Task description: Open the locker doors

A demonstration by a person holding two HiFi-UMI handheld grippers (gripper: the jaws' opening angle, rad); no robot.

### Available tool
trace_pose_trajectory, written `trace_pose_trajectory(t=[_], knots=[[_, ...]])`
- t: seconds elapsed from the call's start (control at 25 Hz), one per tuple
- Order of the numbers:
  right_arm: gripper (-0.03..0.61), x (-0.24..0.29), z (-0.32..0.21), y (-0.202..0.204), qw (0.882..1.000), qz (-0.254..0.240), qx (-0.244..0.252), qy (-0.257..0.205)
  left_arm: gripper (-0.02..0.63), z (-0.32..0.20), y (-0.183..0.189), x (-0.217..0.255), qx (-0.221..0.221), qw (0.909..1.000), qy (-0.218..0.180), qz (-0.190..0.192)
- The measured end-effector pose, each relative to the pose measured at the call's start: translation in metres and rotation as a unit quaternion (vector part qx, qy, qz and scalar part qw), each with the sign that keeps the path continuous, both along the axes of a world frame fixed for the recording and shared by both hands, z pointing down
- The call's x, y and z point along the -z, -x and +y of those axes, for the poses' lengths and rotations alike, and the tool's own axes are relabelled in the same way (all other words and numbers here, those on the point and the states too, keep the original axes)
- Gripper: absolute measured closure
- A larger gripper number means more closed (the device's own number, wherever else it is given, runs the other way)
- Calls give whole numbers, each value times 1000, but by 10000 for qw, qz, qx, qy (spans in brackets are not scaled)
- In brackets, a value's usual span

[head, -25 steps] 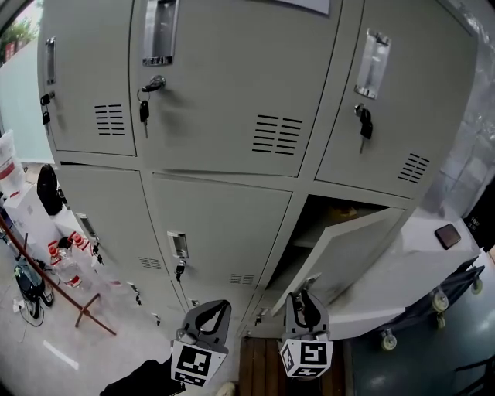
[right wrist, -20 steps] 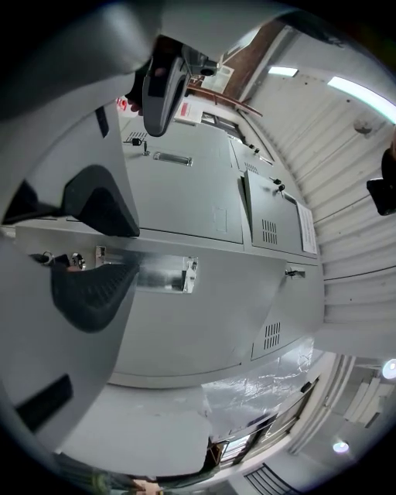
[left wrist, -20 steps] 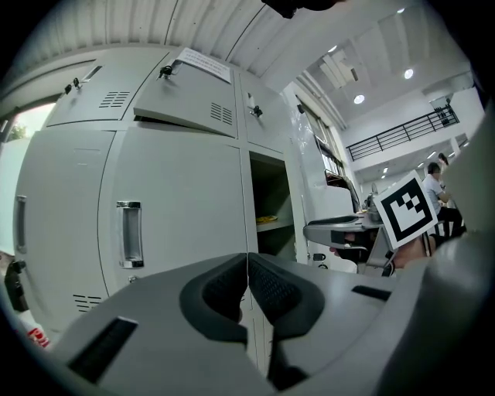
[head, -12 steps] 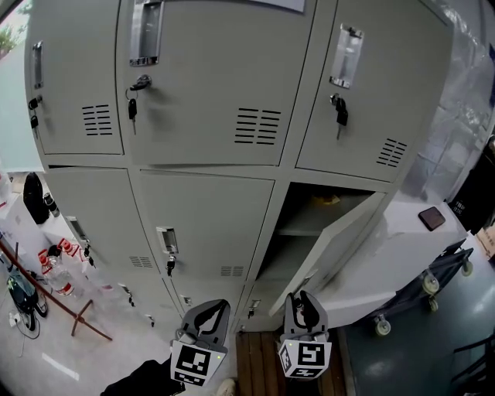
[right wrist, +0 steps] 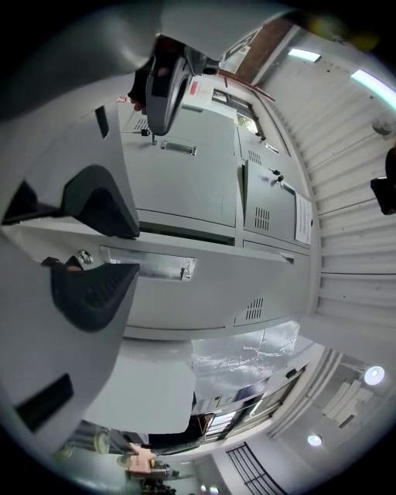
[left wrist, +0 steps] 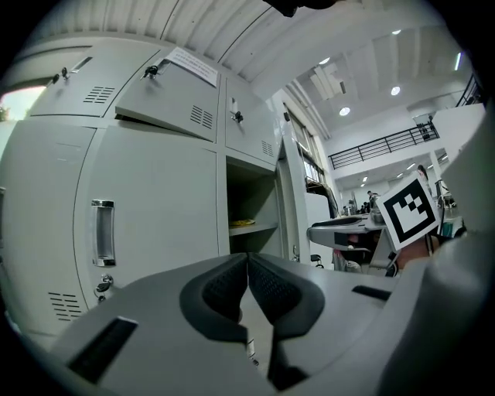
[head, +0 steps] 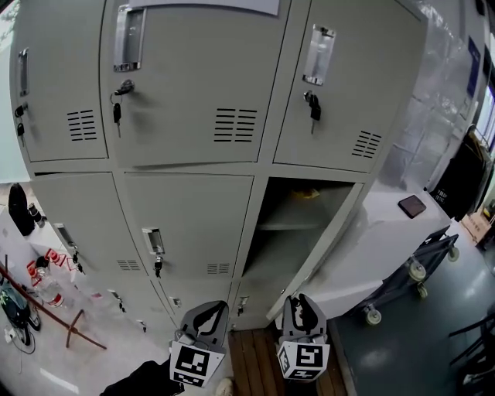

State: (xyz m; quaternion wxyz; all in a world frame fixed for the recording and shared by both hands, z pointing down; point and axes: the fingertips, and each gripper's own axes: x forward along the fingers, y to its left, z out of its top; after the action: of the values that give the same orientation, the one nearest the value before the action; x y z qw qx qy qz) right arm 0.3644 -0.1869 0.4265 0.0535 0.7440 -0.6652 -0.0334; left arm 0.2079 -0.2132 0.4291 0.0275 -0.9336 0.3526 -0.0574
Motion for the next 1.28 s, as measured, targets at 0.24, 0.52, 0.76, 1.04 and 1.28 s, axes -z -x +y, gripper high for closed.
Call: trace_pose_trajectory(t=[0.24, 0.52, 0.76, 1.04, 1.28], knots=[[460, 0, 20, -13, 9995, 8, -326, -1, 589, 10, -14, 0, -287, 9996, 67, 50], [466, -2, 44, -33, 9973, -2, -732, 26, 589, 21, -37, -2, -636, 9974, -211, 254], [468, -2, 61, -52, 9950, -68, -997, 42, 589, 31, -55, -2, -861, 9958, -168, 276], [514, -3, 82, -81, 9895, -103, -1439, 5, 589, 36, -79, -5, -1088, 9935, -141, 285], [532, -4, 94, -108, 9845, -78, -1749, 43, 589, 41, -102, -10, -1300, 9911, -94, 261]])
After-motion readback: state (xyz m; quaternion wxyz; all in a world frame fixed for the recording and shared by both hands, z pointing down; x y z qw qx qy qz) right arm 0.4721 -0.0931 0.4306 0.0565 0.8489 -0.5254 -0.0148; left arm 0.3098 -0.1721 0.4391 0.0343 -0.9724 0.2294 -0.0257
